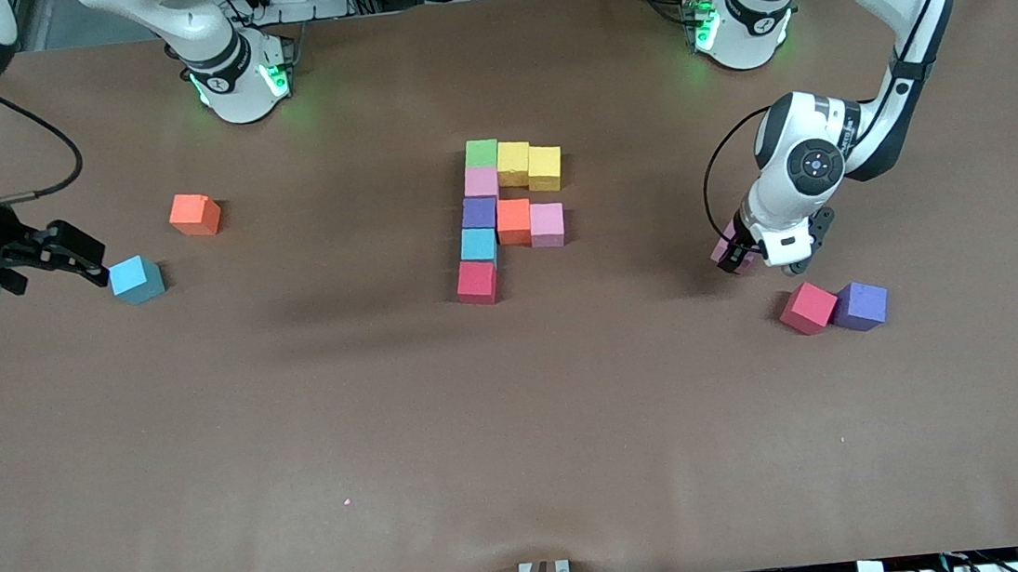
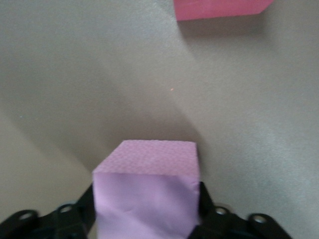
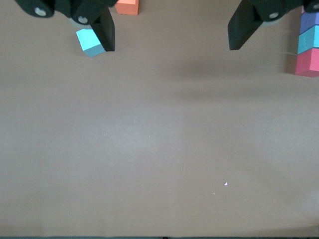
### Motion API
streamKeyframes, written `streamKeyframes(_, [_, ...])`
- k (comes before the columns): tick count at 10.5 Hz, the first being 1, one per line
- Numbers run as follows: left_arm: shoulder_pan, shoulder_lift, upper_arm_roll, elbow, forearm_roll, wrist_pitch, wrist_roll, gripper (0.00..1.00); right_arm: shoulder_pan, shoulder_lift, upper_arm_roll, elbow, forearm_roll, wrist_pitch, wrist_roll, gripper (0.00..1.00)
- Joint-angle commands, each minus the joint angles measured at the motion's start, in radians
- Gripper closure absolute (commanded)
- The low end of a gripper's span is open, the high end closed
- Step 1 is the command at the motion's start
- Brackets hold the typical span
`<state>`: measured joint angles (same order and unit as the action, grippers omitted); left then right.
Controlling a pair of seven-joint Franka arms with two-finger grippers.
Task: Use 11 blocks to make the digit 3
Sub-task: 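Carry the lavender cube to the shape with the left gripper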
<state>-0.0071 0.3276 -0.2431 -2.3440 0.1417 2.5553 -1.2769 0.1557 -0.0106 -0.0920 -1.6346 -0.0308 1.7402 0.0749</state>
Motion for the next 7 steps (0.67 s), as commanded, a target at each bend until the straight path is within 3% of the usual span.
streamKeyframes(1, [0.006, 0.033, -0.005, 0.067, 0.029, 0.0, -0.013, 0.89, -0.1, -0.04, 0.077, -0.004, -0.018, -0.031, 0.007, 0.0])
streamKeyframes(3, [-0.01, 0.034, -0.009, 0.129, 0.027, -0.042, -0.05, 0.94, -0.107, -0.028, 0.063, 0.097, -0.003, -0.182, 0.008, 0.0])
streamKeyframes(7, [-0.141, 0.119, -0.01, 0.371, 0.013, -0.231, -0.287, 0.94, -0.165, -0.092, 0.063, 0.017, -0.003, -0.16, -0.018, 0.0])
